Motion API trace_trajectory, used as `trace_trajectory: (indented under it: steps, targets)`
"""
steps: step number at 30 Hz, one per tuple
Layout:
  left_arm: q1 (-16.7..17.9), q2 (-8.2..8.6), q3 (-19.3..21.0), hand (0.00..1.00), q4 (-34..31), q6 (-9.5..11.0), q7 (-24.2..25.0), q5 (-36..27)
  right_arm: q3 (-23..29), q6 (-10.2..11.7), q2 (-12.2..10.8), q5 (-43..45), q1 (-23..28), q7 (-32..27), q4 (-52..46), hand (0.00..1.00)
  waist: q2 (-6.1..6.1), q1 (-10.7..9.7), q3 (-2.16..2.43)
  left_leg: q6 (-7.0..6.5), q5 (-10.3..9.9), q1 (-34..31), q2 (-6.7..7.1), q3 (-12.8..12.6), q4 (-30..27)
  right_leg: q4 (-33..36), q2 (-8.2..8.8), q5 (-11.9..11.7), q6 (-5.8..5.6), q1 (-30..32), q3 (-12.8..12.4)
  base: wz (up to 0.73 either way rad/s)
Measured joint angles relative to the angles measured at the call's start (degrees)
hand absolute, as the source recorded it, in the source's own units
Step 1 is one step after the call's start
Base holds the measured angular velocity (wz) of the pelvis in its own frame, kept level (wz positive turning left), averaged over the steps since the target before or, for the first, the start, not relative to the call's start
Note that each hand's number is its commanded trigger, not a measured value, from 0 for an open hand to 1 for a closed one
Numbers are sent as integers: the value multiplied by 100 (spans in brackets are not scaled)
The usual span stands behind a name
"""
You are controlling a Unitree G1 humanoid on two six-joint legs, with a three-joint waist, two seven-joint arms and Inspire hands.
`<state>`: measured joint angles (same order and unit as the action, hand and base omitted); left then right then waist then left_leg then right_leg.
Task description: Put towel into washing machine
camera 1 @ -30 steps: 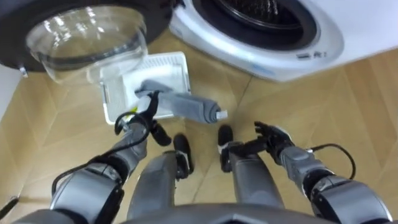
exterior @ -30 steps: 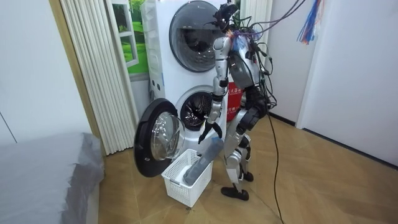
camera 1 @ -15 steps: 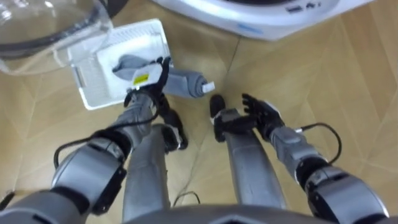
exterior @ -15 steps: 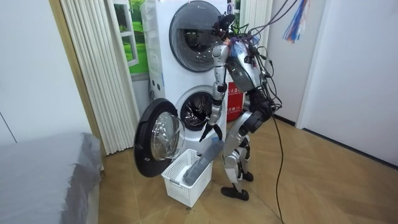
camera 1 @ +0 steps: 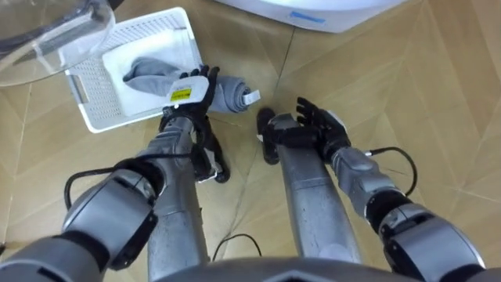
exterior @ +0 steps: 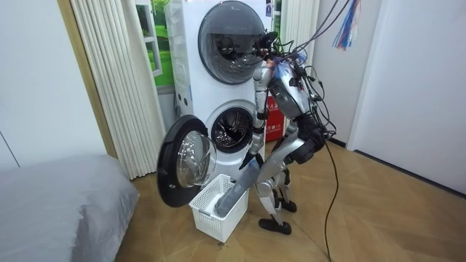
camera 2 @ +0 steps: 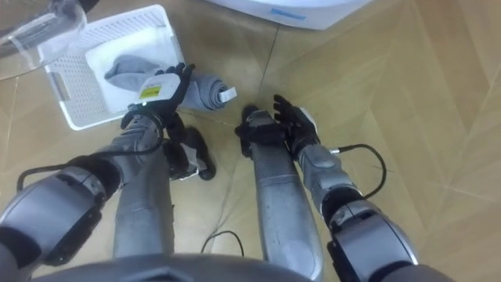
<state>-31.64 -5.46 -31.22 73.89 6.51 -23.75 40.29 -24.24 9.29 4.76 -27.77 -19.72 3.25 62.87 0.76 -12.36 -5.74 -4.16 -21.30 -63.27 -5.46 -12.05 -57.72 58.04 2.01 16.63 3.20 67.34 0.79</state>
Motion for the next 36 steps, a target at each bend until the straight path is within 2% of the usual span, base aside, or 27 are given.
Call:
trace_trajectory:
  steps: [6,10,12,14,17,18,19,20,21,23,29,36]
  targets:
    - [-13,-51,-59,0,3,1,-100,67,-155,145,4,-606,15,125,-89,0,-2,-130,3,32,-69,-316,-3,65,-320,286,-34,54,43,300,20,0]
    - [-21,-45,-74,0,4,0,-100,83,-188,190,3,-929,15,281,-80,0,-2,-145,4,69,-184,-494,-92,148,-626,499,-74,117,101,428,106,-3]
    - [-57,-42,-114,0,27,0,-112,89,-193,214,5,-999,4,337,-84,0,-3,-157,4,69,-198,-587,-110,153,-715,581,-108,125,94,521,89,-5]
    - [-63,-46,-193,0,56,-2,-239,128,-206,294,3,-1000,-7,419,-98,0,-5,-167,5,67,-237,-717,-176,160,-847,664,-142,130,105,634,104,-8]
    - [-56,-28,-263,0,108,-9,-367,204,-209,341,2,-1004,-7,490,-126,0,-15,-205,10,72,-276,-804,-190,178,-965,769,-154,151,118,723,106,-2]
    - [-56,-26,-282,17,120,-13,-376,205,-211,341,2,-1003,-10,502,-131,0,-17,-211,10,73,-290,-817,-193,185,-997,796,-157,164,118,734,108,0]
    - [-57,-13,-284,52,154,-20,-424,205,-228,347,0,-1002,-20,519,-132,0,-29,-226,16,72,-299,-843,-196,186,-1029,827,-160,173,117,763,105,0]
    - [-51,-14,-283,71,170,-25,-478,204,-262,370,-2,-1003,-32,540,-132,0,-49,-251,13,72,-306,-861,-199,187,-1062,863,-162,179,117,784,102,0]
    - [-46,-16,-282,100,181,-28,-484,204,-269,372,-8,-1004,-37,552,-132,0,-63,-263,12,75,-323,-868,-209,189,-1094,889,-168,190,121,789,103,-7]
    - [-21,-31,-283,100,187,-46,-487,204,-351,373,-16,-1011,-54,565,-131,0,-98,-273,17,83,-396,-892,-279,205,-1223,958,-219,219,130,799,115,-11]
    - [-70,-176,-292,100,176,-66,-675,207,-380,379,-27,-1003,-80,565,-213,0,-197,-364,20,77,-558,-1029,-300,273,-1571,1278,-220,362,130,918,143,-1]
    - [-112,-285,-324,100,175,-114,-710,430,-378,376,-14,-1013,-78,556,-285,0,-208,-450,22,55,-708,-1099,-303,305,-1825,1510,-212,478,109,978,150,0]
